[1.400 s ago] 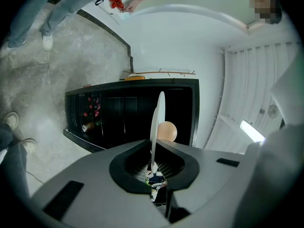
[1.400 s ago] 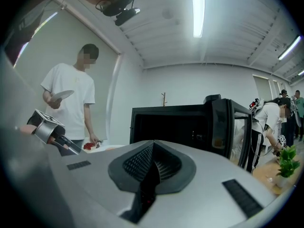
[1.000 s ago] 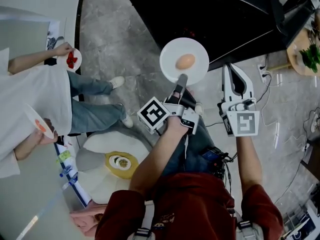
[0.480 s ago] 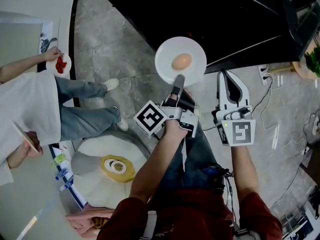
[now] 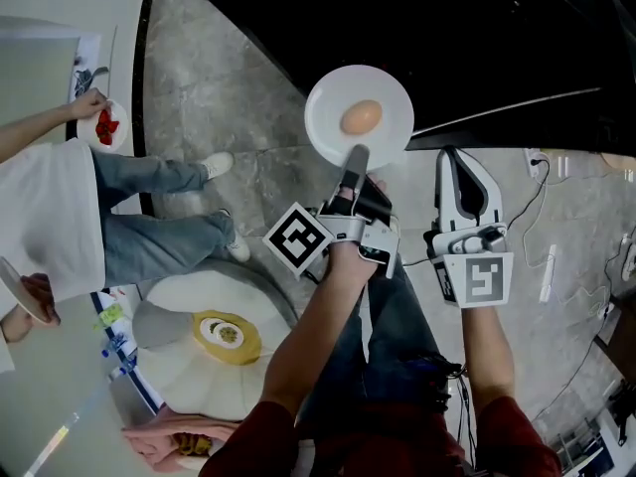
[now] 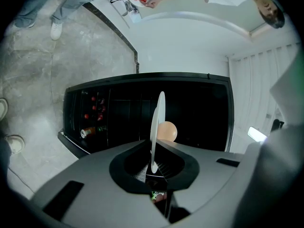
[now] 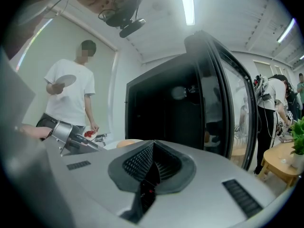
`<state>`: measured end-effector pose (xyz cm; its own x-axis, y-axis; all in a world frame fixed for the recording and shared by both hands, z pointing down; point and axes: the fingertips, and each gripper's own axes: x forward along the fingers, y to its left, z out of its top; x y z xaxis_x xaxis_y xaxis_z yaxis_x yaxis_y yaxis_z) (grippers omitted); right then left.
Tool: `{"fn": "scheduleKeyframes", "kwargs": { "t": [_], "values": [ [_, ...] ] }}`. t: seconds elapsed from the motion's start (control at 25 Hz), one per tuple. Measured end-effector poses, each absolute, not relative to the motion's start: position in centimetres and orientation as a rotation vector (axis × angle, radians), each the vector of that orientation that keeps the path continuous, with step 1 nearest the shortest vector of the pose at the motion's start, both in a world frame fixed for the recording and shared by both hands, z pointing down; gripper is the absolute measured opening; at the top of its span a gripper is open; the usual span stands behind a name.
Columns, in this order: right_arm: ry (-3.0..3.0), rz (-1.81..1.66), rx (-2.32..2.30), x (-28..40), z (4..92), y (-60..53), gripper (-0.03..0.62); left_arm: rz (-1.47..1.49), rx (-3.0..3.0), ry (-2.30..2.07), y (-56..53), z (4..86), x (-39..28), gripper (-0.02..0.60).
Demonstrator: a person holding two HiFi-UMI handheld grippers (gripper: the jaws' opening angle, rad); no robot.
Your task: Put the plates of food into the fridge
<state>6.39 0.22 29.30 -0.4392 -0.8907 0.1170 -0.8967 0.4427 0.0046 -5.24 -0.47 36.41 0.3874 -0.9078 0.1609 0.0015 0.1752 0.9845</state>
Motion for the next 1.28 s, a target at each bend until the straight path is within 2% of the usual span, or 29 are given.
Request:
{"fn": "scheduleKeyframes", "kwargs": {
  "t": [1.28],
  "values": [
    [-2.578, 0.139, 1.544, 6.6, 34.6, 0.4, 0.011, -0.815, 1.208, -1.002, -3.9, 41.2, -4.1, 0.021]
  ]
}}
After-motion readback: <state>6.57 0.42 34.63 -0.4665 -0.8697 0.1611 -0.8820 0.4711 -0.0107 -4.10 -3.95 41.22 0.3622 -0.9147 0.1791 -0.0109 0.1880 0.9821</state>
